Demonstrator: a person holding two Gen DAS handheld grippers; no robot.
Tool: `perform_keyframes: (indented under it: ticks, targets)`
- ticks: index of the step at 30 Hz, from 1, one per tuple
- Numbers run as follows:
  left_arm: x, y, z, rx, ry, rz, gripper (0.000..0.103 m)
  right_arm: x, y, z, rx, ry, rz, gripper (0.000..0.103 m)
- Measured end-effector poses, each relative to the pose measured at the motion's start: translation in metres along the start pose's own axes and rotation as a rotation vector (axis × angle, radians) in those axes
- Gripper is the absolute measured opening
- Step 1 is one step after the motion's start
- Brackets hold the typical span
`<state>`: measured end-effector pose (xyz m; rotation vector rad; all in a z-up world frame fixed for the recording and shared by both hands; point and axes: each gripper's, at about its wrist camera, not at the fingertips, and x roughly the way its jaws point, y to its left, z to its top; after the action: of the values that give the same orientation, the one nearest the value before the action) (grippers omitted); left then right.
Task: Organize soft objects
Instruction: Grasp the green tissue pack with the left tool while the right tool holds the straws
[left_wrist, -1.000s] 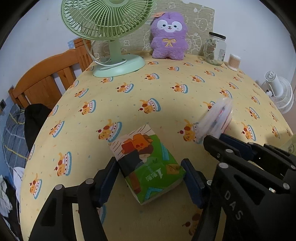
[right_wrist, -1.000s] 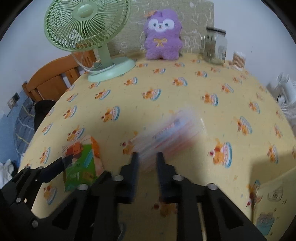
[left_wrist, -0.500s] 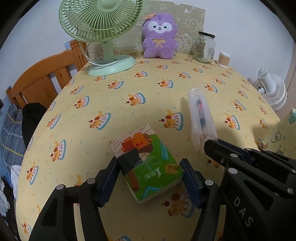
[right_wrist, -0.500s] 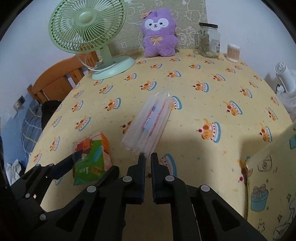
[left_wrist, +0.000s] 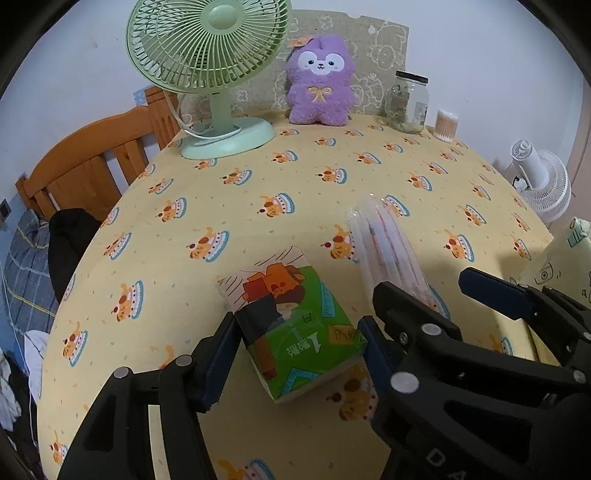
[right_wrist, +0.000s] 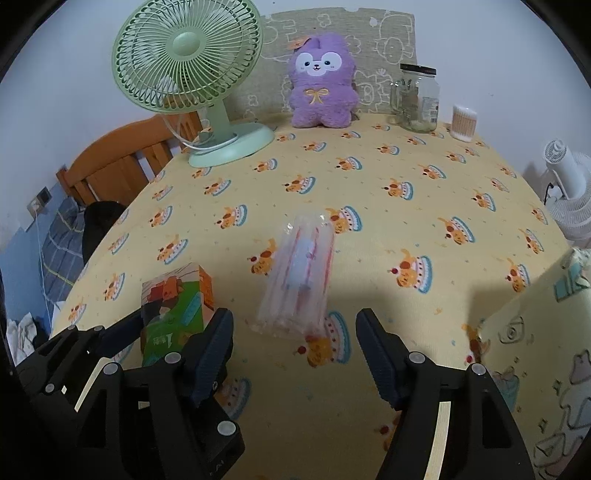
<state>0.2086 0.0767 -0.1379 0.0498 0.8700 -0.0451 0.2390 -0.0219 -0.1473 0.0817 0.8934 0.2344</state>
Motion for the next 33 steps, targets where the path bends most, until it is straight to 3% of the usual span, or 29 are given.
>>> perform_keyframes:
  ticks: [4, 12, 20, 33]
  targets:
    - [0.006, 0.003, 0.005, 0.005, -0.004, -0.002, 0.066, 0.01, -0.001, 0.007, 0.017, -0.001, -0.011, 0.071]
    - [0.015, 0.001, 0.005, 0.011, 0.017, -0.019, 0.066, 0.03, -0.005, 0.008, 0.048, 0.045, 0.027, 0.03]
    - [0.005, -0.001, 0.002, 0.007, 0.003, -0.019, 0.066, 0.018, -0.002, 0.005, 0.027, 0.029, 0.03, 0.021]
    - [-0.025, -0.008, -0.006, -0.001, -0.05, -0.016, 0.066, -0.019, 0.0, -0.004, 0.008, -0.027, 0.036, 0.017]
